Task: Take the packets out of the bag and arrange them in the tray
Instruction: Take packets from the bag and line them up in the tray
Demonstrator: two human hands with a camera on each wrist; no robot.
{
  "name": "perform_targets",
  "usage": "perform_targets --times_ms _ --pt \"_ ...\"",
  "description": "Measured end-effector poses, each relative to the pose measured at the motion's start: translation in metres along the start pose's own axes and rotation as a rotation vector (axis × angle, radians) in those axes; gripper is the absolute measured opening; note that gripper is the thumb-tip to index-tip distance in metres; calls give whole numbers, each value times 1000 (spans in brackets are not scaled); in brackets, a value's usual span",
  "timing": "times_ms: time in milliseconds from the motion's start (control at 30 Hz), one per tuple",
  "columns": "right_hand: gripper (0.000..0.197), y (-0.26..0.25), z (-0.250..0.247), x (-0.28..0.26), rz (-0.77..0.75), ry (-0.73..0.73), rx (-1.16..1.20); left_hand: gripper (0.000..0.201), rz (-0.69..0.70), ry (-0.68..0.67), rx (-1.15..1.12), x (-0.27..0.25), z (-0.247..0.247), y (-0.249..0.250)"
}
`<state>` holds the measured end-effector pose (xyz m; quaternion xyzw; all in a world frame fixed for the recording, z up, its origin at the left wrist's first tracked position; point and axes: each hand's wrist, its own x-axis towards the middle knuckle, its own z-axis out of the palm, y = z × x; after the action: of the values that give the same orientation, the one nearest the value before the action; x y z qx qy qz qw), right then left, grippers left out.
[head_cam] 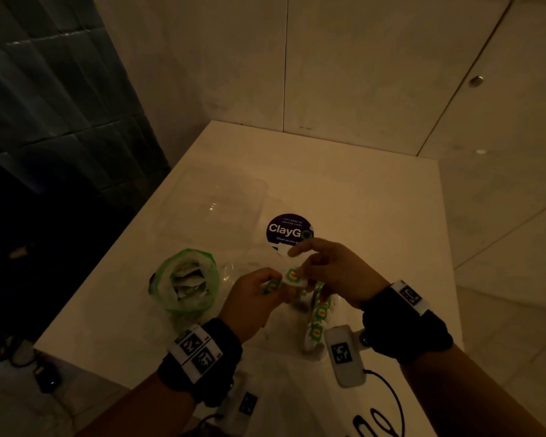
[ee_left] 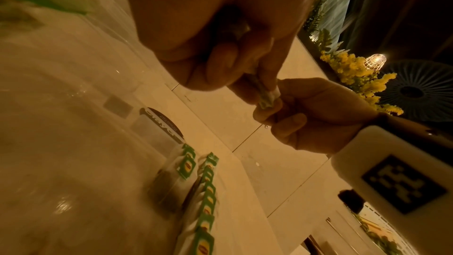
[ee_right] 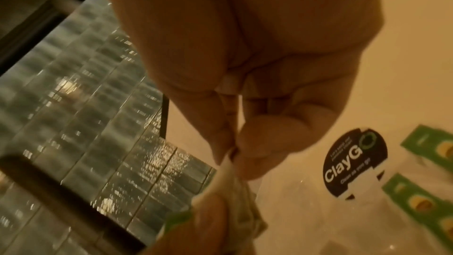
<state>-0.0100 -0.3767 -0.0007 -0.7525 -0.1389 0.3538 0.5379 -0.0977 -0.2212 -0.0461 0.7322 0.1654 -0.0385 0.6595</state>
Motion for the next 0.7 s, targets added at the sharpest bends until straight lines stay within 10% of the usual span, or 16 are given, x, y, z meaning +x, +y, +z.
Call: perform_targets --times_ms 700 --pt "19 30 12 27 -26 58 -842 28 -189 -86 287 26 12 -26"
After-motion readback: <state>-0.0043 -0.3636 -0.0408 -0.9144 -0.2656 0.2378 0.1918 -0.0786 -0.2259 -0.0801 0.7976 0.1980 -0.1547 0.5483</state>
